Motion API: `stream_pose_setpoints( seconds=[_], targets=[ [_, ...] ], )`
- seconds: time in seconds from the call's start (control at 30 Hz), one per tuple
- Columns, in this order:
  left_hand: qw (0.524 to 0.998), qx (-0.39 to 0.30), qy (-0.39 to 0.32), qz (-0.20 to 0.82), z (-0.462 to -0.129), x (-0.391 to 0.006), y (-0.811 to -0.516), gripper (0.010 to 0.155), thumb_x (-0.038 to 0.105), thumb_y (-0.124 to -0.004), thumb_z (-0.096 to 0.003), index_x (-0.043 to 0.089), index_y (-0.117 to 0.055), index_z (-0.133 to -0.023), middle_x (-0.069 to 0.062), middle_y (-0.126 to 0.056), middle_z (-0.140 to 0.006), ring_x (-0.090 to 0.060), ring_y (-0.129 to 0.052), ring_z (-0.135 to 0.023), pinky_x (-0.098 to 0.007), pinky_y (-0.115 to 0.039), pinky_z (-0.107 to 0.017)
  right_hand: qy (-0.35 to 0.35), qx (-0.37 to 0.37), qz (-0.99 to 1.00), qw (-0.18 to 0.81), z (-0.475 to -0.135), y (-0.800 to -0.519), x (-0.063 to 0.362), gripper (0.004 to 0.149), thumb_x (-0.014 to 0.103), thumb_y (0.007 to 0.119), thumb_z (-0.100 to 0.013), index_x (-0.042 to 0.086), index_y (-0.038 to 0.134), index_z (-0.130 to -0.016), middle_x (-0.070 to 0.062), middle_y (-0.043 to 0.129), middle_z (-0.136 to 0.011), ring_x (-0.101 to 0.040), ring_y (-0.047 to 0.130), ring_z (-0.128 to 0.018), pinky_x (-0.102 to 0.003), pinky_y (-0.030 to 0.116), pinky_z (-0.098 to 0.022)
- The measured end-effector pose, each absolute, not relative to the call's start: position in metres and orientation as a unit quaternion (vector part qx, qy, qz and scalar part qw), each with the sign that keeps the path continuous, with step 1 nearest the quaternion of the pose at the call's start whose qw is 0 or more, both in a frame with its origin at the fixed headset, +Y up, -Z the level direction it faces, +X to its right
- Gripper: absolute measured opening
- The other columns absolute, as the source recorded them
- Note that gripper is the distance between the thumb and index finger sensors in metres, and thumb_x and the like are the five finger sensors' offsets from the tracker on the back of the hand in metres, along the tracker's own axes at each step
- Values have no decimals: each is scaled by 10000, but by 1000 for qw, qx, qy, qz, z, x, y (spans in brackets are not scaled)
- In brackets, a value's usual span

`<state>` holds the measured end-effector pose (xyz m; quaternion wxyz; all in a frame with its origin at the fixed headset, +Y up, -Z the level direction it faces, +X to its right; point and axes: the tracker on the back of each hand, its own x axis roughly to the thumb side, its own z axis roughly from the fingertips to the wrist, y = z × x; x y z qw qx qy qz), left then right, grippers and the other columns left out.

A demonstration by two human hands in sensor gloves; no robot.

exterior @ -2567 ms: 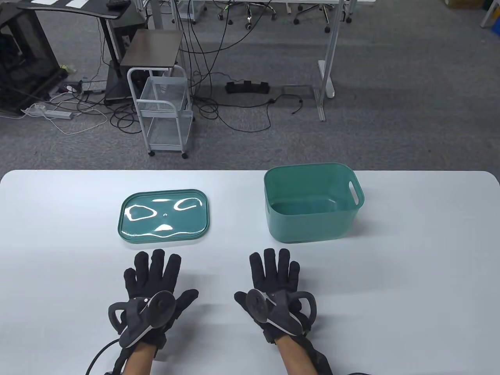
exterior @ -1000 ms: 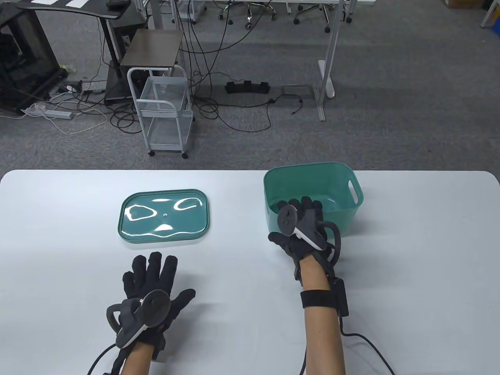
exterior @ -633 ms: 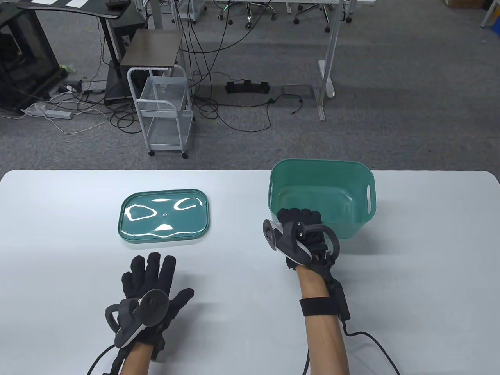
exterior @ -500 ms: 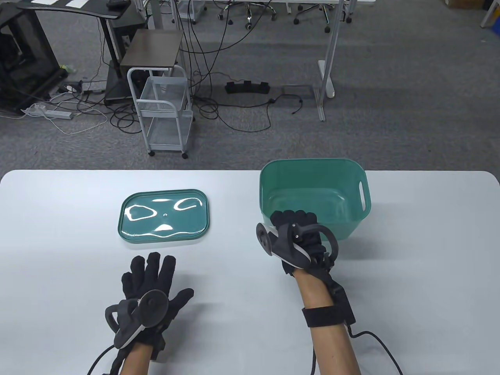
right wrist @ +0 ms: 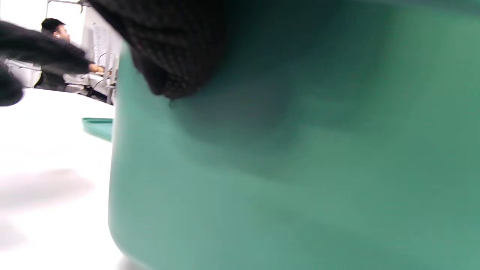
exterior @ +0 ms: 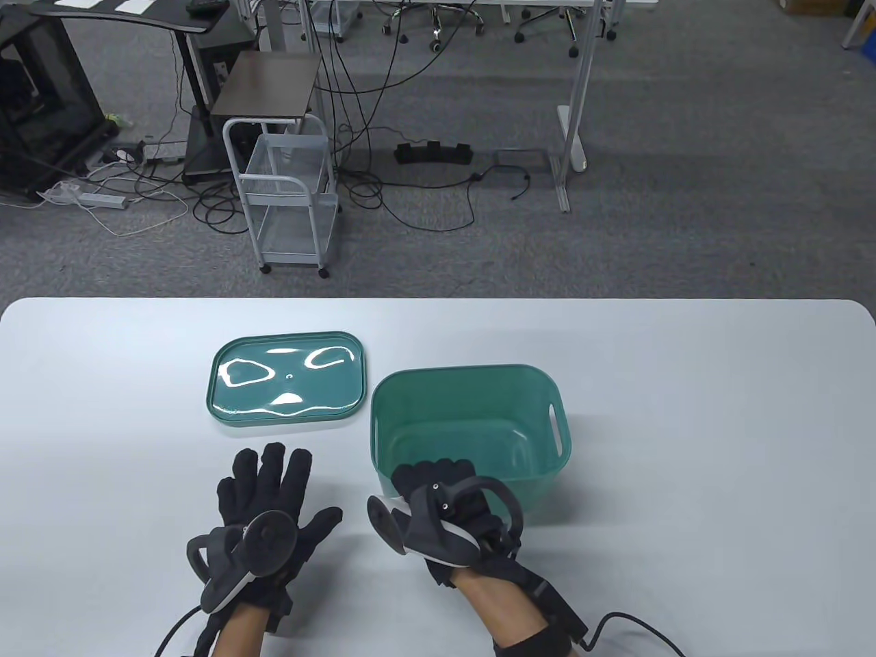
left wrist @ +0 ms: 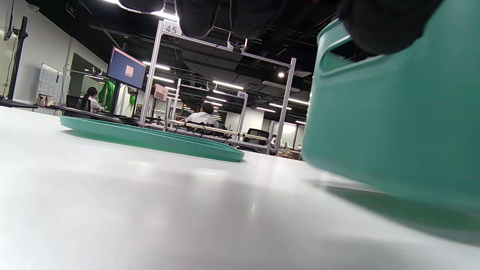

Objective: Cover the plastic storage box

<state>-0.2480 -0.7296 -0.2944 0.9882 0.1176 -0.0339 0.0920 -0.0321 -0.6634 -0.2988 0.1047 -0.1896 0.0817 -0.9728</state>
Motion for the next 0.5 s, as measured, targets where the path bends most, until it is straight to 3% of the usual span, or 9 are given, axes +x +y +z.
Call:
stream_pose_setpoints(
  seconds=[0.03, 0.1, 0.27, 0.33, 0.37, 0.43, 0.5],
  targets=[
    [988, 117, -34, 93, -294, -248, -730, 899, 746, -705, -432, 352, -432, -1192, -110, -397, -1295, -514, -290, -1187, -719, -321, -796, 65, -197, -973, 98, -298, -671, -35, 456, 232, 820, -367, 251, 761, -818, 9, 971, -725, -247, 1002, -603, -487, 783, -552],
    [988, 117, -33, 93, -295, -249, -730, 897, 745, -706, -433, 354, -432, -1192, -111, -401, -1294, -514, -291, -1187, -720, -322, -795, 98, -199, -970, 104, -295, -673, -41, 460, 231, 816, -361, 244, 761, -818, 8, 971, -715, -245, 1002, -589, -486, 788, -546],
    [989, 113, -30, 93, -295, -250, -731, 895, 743, -706, -435, 353, -432, -1192, -109, -400, -1295, -513, -290, -1188, -719, -322, -796, 37, -187, -980, 59, -305, -670, -37, 477, 255, 812, -403, 258, 729, -872, 5, 945, -763, -257, 975, -646, -499, 758, -584],
    [989, 112, -29, 91, -295, -250, -730, 895, 743, -706, -435, 352, -432, -1192, -112, -398, -1295, -515, -290, -1186, -719, -323, -795, -10, -190, -981, 20, -307, -664, -33, 561, 340, 776, -455, 224, 654, -990, -38, 894, -894, -311, 923, -796, -535, 697, -657],
    [989, 111, -29, 92, -295, -250, -731, 894, 740, -707, -437, 350, -432, -1192, -114, -398, -1294, -515, -290, -1186, -720, -322, -794, -19, -192, -981, 7, -308, -661, -29, 681, 414, 777, -442, 201, 575, -1056, -90, 805, -1018, -363, 838, -914, -558, 637, -703],
    [989, 111, -29, 91, -294, -251, -731, 894, 740, -708, -435, 349, -435, -1191, -115, -400, -1293, -516, -293, -1185, -721, -324, -793, 4, -184, -983, -30, -307, -648, -15, 841, 558, 740, -419, 189, 460, -1121, -138, 651, -1149, -428, 675, -1040, -597, 537, -749],
    [989, 111, -28, 93, -294, -251, -731, 895, 739, -708, -435, 347, -434, -1191, -115, -401, -1292, -518, -294, -1183, -721, -324, -792, 54, -157, -983, -79, -310, -631, 9, 903, 636, 697, -411, 187, 423, -1144, -171, 573, -1200, -462, 576, -1092, -623, 498, -760]
  ],
)
